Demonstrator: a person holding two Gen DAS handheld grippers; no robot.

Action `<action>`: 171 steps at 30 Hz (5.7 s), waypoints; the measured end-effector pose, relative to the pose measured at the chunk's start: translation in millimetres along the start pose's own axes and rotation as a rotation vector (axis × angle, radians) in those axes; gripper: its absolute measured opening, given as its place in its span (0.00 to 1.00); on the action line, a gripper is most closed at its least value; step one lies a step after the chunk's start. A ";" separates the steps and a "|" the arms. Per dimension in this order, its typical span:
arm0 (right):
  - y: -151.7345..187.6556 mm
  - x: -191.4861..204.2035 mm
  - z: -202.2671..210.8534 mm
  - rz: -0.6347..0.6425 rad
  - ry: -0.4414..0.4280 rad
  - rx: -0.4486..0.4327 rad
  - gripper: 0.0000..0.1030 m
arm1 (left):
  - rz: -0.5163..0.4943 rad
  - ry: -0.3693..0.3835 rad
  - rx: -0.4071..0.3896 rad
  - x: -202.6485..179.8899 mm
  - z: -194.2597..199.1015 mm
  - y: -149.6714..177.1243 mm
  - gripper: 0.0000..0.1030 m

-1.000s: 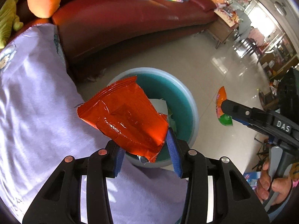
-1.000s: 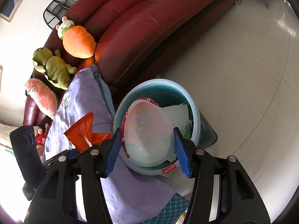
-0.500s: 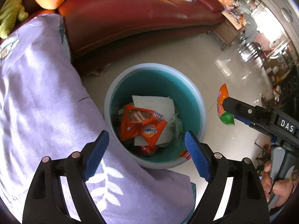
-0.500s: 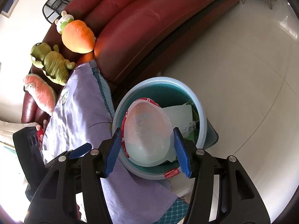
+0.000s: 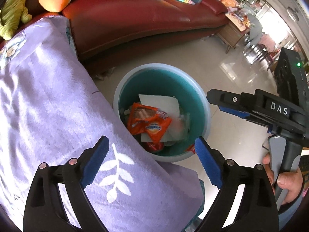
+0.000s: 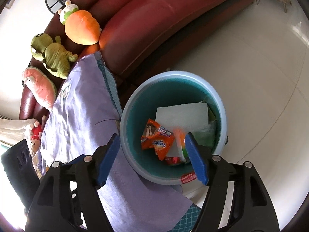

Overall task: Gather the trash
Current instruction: 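Move both tools back over the remaining wrappers on the table, then grasp the cream-orange snack bag with the left tool while the right grasps the blue wrapper, then carry both wrappers over the bucket and open both tools to drop them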

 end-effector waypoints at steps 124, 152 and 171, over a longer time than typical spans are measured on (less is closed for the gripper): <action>226.0 376.8 -74.2 0.617 -0.189 0.349 0.16 | 0.674 -0.527 -0.210 471.3 260.2 213.6 0.95; 169.8 319.7 -37.9 0.491 -0.253 0.249 0.16 | 0.450 -0.466 -0.352 327.6 285.2 136.5 0.62; 38.2 138.8 34.3 0.169 -0.183 -0.026 0.16 | 0.082 -0.200 -0.240 111.6 146.8 16.7 0.62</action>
Point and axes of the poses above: each gripper's, at about its wrist camera, not at the fingertips, and z roughly against the way its jaws point, x to its left, y to its underside, the point moved 5 cm from there along -z, roughly the way its jaws point, and after that the axes turned 9 degrees about -x, right-handed, at the moved point
